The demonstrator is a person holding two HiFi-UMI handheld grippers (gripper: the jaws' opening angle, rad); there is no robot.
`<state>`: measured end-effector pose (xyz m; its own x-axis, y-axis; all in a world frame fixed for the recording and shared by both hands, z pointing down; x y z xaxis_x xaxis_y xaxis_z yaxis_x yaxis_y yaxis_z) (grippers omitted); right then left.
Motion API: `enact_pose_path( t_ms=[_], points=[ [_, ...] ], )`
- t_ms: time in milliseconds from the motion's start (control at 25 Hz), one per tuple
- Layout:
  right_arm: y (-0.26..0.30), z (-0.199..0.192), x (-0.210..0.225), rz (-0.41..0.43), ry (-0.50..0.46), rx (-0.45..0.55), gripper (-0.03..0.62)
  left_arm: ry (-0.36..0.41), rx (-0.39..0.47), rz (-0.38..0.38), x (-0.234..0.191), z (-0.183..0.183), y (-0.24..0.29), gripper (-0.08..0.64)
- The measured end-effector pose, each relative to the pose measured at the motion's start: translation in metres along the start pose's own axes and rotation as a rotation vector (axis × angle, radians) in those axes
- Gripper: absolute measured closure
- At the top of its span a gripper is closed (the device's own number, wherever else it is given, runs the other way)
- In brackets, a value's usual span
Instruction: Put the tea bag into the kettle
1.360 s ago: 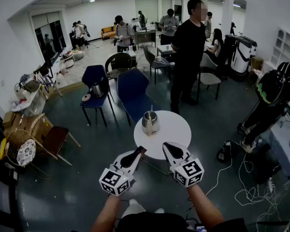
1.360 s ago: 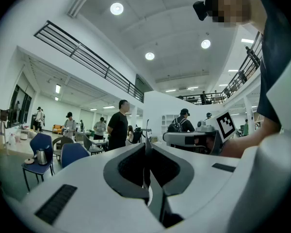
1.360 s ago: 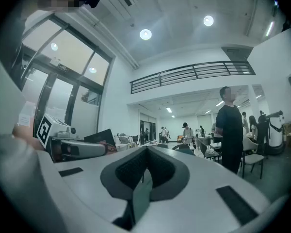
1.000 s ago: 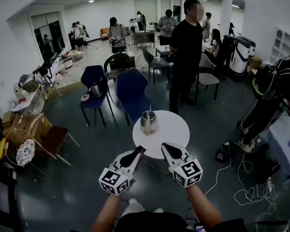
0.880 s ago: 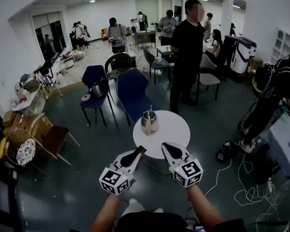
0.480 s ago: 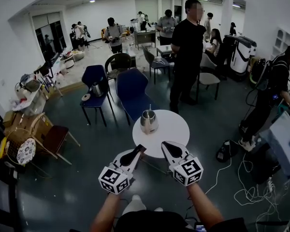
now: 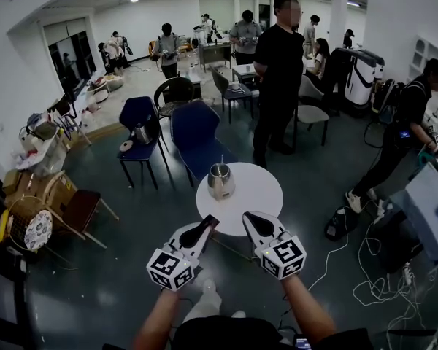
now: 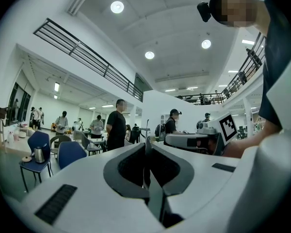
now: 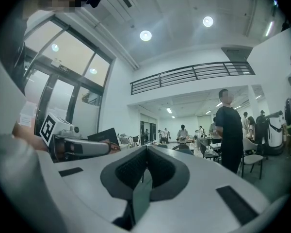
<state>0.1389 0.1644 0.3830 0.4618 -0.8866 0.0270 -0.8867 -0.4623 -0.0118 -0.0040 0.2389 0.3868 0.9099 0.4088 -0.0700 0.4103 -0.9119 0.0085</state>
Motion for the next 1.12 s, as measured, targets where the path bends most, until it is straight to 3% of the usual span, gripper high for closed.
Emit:
enact_pose_path(
  t_ms=[360,1120],
  points=[
    [0.009,-0.002,0.014,-0.009,0.009,0.003,0.575,-0.012,-0.002,-0.002,-0.009,-0.005,0.012,0.537],
    [0.068,-0.006,0.047,-0.005,0.010,-0.016,0.575,-0.030,0.005,0.003,-0.067,-0.003,0.051,0.537]
  ],
)
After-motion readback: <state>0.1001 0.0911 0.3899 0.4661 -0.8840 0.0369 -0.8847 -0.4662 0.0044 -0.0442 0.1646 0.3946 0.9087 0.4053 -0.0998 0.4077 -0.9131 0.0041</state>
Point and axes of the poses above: the fingertips, and each gripper's own axes: y forward along the fingers, x to its right, z out of its top, the point moved 5 cm from there along -y, backward along the fingers, and after that the axes turned 1 degree about z, right-handed, at the moved point
